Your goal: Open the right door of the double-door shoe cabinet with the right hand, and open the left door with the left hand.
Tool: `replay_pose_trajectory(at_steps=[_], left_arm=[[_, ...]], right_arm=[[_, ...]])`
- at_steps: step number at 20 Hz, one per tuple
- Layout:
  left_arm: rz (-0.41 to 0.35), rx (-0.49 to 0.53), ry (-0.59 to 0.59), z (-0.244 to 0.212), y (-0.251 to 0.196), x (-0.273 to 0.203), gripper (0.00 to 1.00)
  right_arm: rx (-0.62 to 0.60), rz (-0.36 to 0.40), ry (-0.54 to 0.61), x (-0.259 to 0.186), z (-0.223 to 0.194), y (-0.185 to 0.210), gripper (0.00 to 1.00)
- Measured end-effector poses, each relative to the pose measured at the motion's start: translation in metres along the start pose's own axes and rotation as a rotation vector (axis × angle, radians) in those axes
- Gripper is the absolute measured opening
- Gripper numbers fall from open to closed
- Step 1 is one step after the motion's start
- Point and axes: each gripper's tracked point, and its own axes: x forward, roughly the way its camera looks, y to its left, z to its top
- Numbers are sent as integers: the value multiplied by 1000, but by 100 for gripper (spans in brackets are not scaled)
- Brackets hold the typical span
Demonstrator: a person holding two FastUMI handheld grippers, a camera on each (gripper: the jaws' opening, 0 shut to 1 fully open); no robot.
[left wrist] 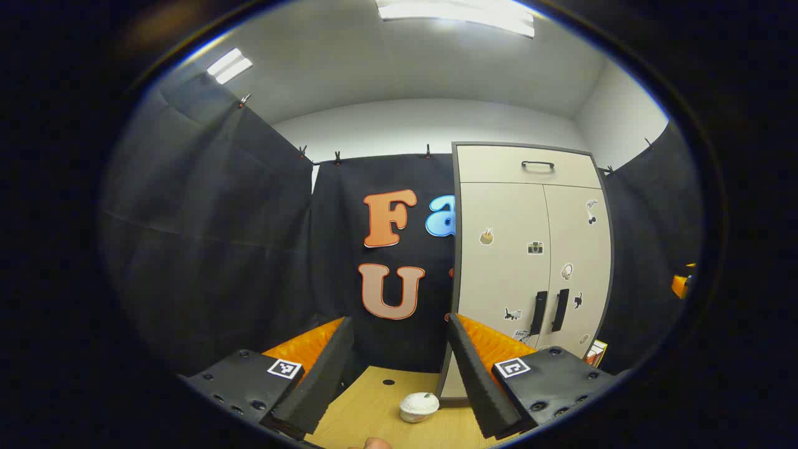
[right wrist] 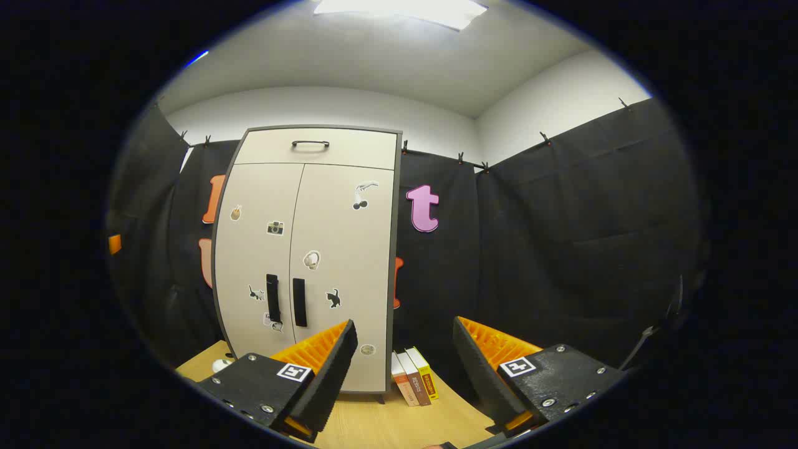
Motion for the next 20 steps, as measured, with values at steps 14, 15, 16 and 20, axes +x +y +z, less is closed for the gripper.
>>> replay_pose_trajectory(at_steps=[14,15,16,20], left_arm=[[17,-5,-11,9,0,-3,95],[16,-8,-11,10,1,-3,95],[14,-8,-9,10,1,-3,95],[-3,-22,-6,8,3,0,95]], right_arm=[[-18,21,3,7,2,17,94],[-17,22,8,9,0,19,94],[-14,23,12,11,-1,22,94],[-17,23,36,20,-6,33,94]])
